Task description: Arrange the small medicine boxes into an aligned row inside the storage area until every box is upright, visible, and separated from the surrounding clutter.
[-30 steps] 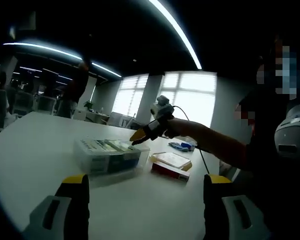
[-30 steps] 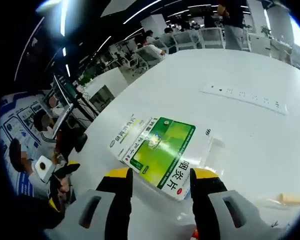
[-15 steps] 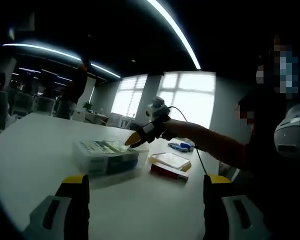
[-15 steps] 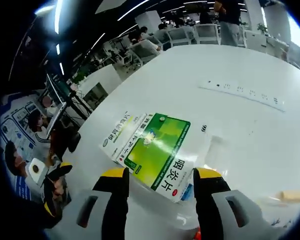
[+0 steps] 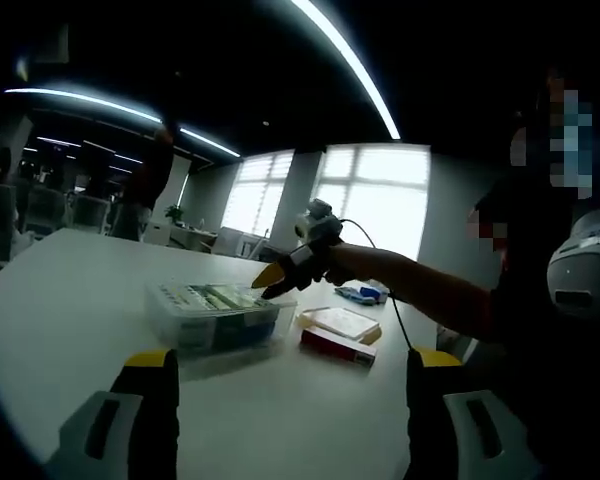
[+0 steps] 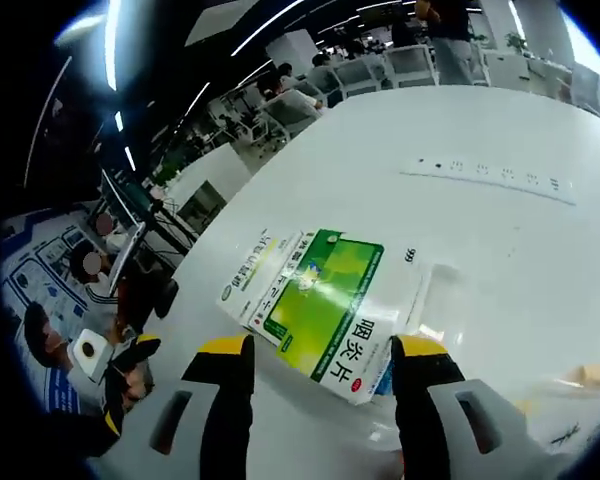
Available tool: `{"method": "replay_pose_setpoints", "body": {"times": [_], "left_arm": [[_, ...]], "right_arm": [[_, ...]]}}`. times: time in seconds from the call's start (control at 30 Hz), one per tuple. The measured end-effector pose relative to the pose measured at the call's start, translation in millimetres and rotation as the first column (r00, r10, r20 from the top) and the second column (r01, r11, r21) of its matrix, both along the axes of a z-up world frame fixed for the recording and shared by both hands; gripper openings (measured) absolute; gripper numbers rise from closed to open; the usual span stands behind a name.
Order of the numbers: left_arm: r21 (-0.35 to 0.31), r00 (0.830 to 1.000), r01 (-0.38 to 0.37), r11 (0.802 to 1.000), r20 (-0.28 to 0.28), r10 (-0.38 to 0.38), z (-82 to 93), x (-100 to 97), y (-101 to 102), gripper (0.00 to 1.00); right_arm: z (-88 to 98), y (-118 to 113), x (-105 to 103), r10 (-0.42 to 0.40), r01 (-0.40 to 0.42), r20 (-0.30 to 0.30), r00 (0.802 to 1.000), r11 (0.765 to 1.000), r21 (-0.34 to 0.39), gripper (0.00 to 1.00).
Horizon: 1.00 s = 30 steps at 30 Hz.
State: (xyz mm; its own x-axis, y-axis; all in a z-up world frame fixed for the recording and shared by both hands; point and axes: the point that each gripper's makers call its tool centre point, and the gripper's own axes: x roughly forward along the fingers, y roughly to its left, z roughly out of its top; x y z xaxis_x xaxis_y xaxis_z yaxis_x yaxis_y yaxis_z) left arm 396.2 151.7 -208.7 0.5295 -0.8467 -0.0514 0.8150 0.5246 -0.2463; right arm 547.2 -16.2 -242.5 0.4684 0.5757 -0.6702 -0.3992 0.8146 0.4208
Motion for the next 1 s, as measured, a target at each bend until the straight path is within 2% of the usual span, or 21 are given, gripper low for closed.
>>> {"method": "replay_pose_setpoints", "body": {"times": [0.4, 0.77, 1.0], "left_arm": [[-0.005, 1.0, 0.006, 1.0, 0.006, -0.006, 4.0, -1.6, -0.8, 0.94], [-0.007, 1.0, 0.002, 1.0, 0.012, -0.002, 5.1, 0.5, 3.7, 0.94], [-0.011, 1.0, -0.004, 1.0, 0.014, 0.004, 5.2, 1.7, 6.6, 0.94]], "right_arm": [[1.4, 4.3, -3.2, -0.021, 0.022, -0.007, 1.0, 0.999, 0.044, 0.58], [-0.1, 7.5, -1.4, -0.027, 0.027, -0.011, 1.0, 0.999, 0.032, 0.64], [-3.5, 11.4, -7.9, -0.024, 0.025, -0.023, 0.999, 1.0, 0.018, 0.66]]}}
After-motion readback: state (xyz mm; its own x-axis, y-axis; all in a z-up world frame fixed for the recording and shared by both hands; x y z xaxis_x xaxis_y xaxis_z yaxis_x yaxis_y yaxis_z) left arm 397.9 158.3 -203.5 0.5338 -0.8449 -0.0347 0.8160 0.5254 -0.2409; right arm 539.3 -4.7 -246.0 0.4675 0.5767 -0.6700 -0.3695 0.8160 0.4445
